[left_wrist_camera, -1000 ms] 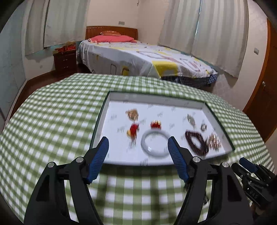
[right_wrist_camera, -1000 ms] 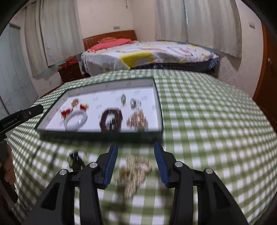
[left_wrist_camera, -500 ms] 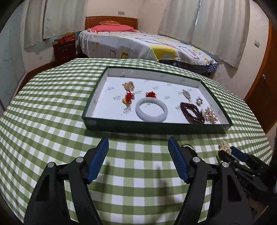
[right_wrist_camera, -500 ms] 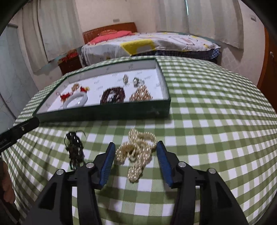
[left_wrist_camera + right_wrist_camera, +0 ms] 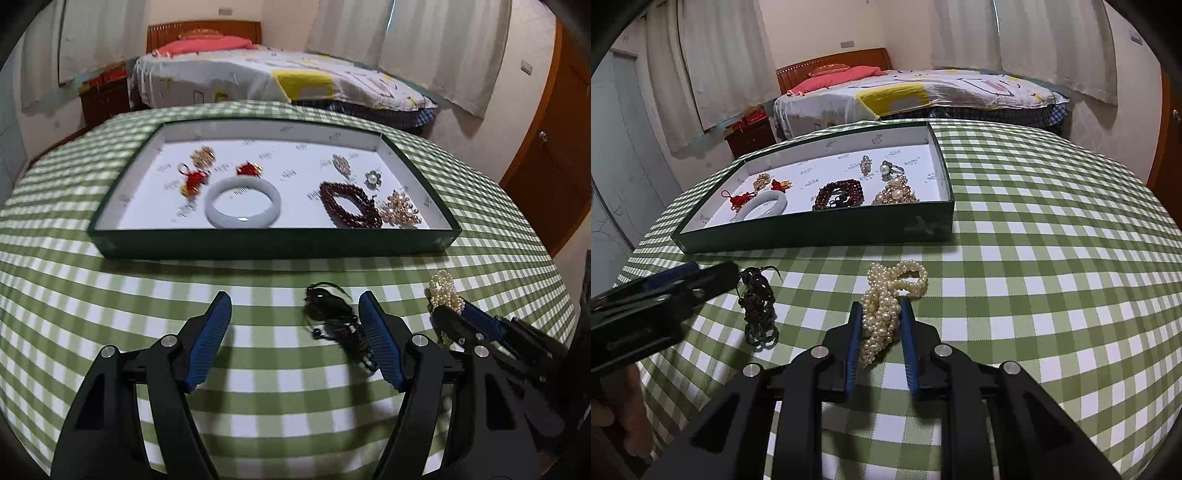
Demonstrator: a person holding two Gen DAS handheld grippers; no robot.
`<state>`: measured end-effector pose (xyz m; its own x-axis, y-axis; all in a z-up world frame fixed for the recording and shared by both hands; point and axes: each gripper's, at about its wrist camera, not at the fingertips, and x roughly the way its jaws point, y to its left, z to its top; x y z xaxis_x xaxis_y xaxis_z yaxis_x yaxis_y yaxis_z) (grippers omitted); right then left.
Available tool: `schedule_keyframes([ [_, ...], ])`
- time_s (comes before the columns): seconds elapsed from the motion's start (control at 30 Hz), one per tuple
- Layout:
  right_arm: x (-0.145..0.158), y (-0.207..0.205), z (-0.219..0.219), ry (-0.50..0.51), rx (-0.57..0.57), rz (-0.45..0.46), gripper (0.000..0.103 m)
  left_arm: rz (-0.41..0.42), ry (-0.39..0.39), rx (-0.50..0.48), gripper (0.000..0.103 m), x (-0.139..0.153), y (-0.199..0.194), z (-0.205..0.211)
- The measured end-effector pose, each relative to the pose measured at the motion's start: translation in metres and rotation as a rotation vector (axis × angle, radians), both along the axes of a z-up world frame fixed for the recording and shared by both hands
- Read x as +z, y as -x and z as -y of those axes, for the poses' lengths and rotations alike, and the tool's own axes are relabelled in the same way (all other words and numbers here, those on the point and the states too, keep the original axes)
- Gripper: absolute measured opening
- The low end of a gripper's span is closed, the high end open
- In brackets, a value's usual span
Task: Organize jewelry
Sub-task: 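Grasp the pearl necklace with the right tool while the left tool grasps the black cord necklace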
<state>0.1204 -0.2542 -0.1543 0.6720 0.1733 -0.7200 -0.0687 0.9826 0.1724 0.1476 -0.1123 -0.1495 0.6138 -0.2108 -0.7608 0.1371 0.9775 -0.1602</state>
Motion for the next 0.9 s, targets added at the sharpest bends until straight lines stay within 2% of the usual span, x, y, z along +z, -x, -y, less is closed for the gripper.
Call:
schedule_keyframes([
  [0.13, 0.0, 0.0, 0.0, -0.004, 0.001, 0.003, 0.021, -0.049, -0.021, 0.0, 0.07, -0.013, -0.011, 0.006],
  [0.2, 0.0, 0.001, 0.001, -0.004, 0.001, 0.003, 0.021, -0.039, -0.049, -0.009, 0.069, -0.014, -0.011, 0.007],
  [0.37, 0.0, 0.001, 0.001, -0.003, 0.0, 0.003, 0.021, -0.042, -0.062, -0.012, 0.069, -0.015, -0.008, -0.002],
  [0.53, 0.0, 0.0, 0.0, -0.005, -0.001, 0.003, 0.021, -0.058, -0.032, 0.019, 0.066, -0.012, -0.007, -0.016],
  [0.67, 0.0, 0.0, 0.0, -0.004, 0.0, 0.003, 0.021, -0.039, -0.023, -0.005, 0.063, -0.008, -0.009, -0.011],
  [0.83, -0.001, 0.0, 0.0, -0.005, 0.0, 0.003, 0.021, -0.032, -0.049, -0.054, 0.042, -0.013, -0.012, 0.0],
  [0.9, -0.001, 0.0, 0.0, -0.005, 0.0, 0.004, 0.022, -0.033, -0.04, -0.065, 0.03, -0.013, -0.013, -0.001],
])
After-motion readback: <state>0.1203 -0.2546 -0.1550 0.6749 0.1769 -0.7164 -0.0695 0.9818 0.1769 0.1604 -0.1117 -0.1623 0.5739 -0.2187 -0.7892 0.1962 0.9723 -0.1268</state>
